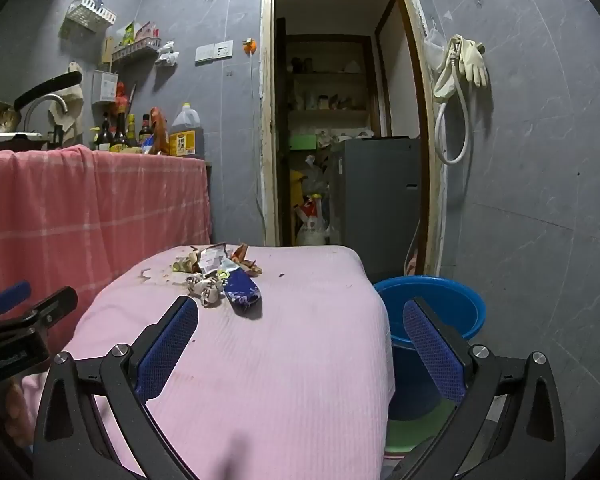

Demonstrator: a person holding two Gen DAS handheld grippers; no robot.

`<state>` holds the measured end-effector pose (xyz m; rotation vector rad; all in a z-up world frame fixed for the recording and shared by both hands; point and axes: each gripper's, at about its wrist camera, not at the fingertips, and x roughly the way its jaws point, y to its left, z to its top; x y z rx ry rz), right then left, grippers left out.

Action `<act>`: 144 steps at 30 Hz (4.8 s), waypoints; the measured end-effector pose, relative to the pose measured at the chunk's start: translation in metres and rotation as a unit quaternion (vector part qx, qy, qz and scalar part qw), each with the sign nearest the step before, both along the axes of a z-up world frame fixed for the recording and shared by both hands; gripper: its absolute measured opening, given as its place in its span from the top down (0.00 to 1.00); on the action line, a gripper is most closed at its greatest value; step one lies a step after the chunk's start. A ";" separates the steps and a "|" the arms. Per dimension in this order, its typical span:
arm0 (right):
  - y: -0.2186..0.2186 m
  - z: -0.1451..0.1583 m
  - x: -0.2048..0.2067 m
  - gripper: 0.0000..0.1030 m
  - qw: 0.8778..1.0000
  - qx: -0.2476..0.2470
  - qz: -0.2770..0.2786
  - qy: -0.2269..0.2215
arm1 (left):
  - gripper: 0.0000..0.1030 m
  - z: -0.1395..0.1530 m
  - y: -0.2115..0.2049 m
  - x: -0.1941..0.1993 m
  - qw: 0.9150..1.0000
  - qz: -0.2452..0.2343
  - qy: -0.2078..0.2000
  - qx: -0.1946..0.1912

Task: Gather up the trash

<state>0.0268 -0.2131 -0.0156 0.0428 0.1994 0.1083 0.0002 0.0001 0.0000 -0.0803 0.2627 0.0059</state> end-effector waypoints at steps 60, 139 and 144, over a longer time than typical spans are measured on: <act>0.000 -0.002 0.001 0.00 1.000 0.002 0.001 0.008 | 0.02 -0.008 0.004 0.006 1.000 0.002 0.005 -0.001; -0.010 -0.011 0.172 0.00 0.989 0.005 0.098 0.106 | 0.09 0.000 0.005 0.164 0.980 -0.076 0.163 -0.086; -0.008 -0.018 0.182 0.00 0.983 0.009 0.120 0.136 | 0.30 -0.007 0.002 0.178 0.964 -0.114 0.210 -0.121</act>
